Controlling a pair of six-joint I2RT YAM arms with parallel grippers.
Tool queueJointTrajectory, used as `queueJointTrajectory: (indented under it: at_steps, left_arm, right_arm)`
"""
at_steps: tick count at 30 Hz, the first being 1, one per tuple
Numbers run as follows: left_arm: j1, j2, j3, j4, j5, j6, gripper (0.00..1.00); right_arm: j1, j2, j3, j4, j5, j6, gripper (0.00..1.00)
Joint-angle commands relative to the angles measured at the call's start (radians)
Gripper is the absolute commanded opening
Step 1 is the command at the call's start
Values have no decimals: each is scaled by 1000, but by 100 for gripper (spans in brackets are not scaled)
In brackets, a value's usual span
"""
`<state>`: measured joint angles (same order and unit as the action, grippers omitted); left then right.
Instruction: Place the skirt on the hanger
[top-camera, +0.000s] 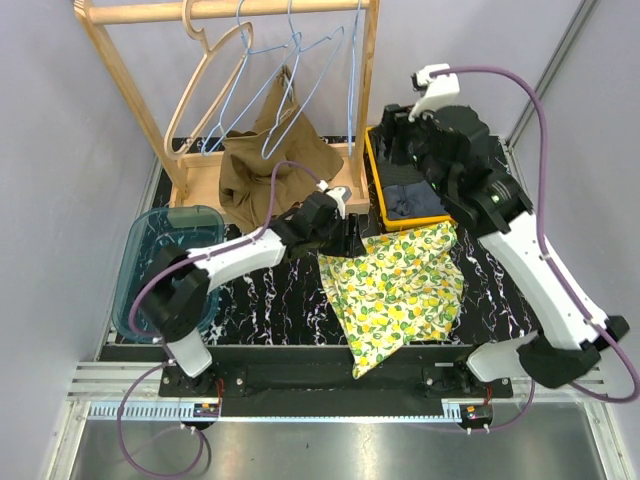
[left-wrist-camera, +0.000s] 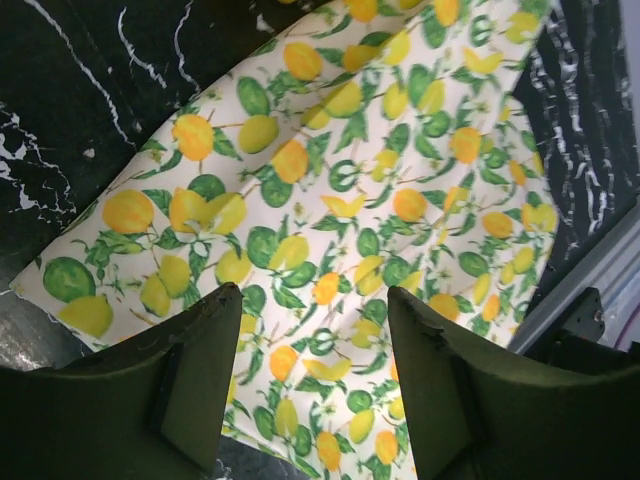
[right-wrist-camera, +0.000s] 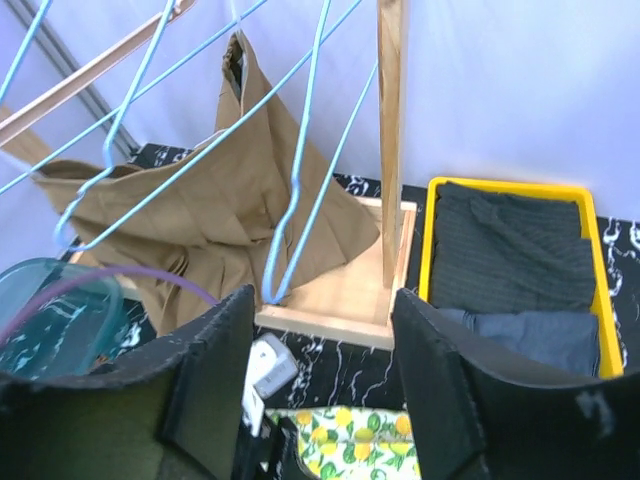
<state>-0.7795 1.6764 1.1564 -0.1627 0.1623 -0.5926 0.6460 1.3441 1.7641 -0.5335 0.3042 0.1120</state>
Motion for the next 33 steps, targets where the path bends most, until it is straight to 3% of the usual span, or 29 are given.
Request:
queueJointTrajectory:
  at_steps: [1, 9, 17, 23, 27, 33]
  left_arm:
    - [46, 95, 2, 49, 89, 17, 62]
    - [103, 218, 46, -9, 111, 57, 61]
    - [203, 321, 104, -133, -29, 68, 56]
    - [235, 430, 256, -185, -101, 111, 54]
    - [238, 399, 276, -189, -96, 143, 55]
    - [237, 220, 210, -179, -26, 162, 70]
  right_arm:
    - [-6, 87, 115, 21, 47, -67, 67]
    - [-8, 135, 175, 36, 72, -107, 73]
    - [-25, 124, 141, 69, 82, -144, 76]
    - [-55, 168, 164, 70, 69, -141, 79]
    - [-66, 193, 185, 70, 47, -133, 80]
    - [-77, 243, 270, 70, 6, -124, 85]
